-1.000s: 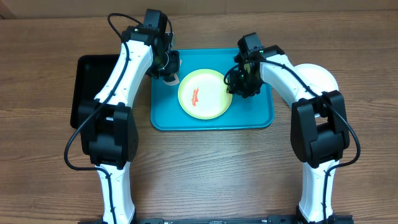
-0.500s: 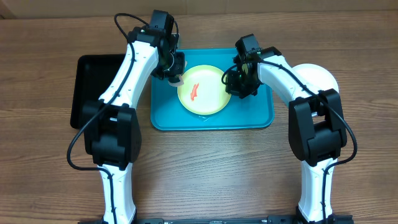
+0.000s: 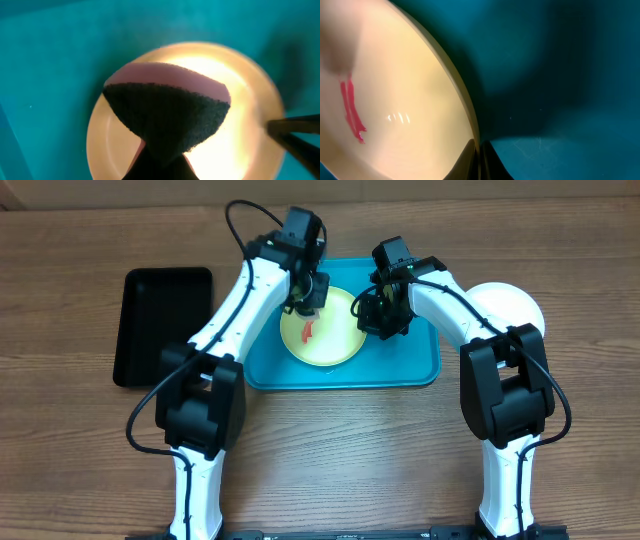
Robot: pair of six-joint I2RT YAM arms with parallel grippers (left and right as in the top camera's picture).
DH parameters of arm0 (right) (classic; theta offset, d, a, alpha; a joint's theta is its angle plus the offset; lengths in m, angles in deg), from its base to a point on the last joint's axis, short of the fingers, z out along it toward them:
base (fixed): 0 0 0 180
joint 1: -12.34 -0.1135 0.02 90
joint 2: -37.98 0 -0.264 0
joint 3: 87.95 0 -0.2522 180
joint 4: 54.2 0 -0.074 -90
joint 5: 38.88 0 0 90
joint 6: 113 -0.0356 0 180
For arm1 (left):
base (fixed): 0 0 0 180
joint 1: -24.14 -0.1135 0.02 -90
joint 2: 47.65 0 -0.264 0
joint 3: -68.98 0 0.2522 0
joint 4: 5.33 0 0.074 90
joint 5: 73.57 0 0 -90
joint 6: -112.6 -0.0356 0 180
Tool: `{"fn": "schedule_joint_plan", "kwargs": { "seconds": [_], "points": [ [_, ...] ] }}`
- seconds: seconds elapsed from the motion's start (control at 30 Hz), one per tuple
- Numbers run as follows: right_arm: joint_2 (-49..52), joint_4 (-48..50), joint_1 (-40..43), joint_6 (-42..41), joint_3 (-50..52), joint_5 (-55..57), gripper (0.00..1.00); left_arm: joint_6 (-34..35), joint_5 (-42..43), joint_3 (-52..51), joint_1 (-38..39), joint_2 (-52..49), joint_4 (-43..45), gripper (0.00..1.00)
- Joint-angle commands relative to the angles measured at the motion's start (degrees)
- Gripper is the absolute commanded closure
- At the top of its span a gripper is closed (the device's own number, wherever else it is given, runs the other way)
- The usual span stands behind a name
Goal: Clean dirty plates on tray and stack at the side
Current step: 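Lower the sponge onto the yellow plate with left gripper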
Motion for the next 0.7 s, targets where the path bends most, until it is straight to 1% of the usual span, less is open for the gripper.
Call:
{"fn": "schedule_joint_plan", "kwargs": {
  "seconds": [0.0, 0.17, 0.3, 0.4, 0.53, 0.57, 0.67],
  "points": [
    [0.9, 0.3, -0.3, -0.3, -0.9, -0.4, 0.96, -2.1, -4.9, -4.7, 0.0, -0.3, 1.4, 0.96],
    [0.9, 0.3, -0.3, -0.3, -0.9, -0.4, 0.96, -2.1, -4.8, -8.2, -0.3, -1.7, 4.1, 0.96],
    [0.9, 0.3, -0.3, -0.3, -0.9, -0.4, 0.96, -2.1, -4.2, -8.3, 0.2, -3.9, 3.7, 0.96],
    [0.9, 0.3, -0.3, -0.3, -0.9, -0.4, 0.96, -2.3, 0.8, -8.3, 0.9, -5.6, 1.9, 0.96],
    [0.9, 0.2, -0.3, -0.3, -0.9, -0.4, 0.96, -6.9, 11.6, -8.3, 1.4, -6.3, -0.7, 0.96],
    [0.9, 0.2, -0.3, -0.3, -0.9, -0.4, 0.96, -7.6, 13.3, -8.3, 1.5, -6.3, -1.2, 0.96],
    [0.9, 0.2, -0.3, -0.3, -0.9, -0.4, 0.96, -7.7, 14.9, -7.6, 1.6, -6.2, -1.3, 0.96]
  ]
}}
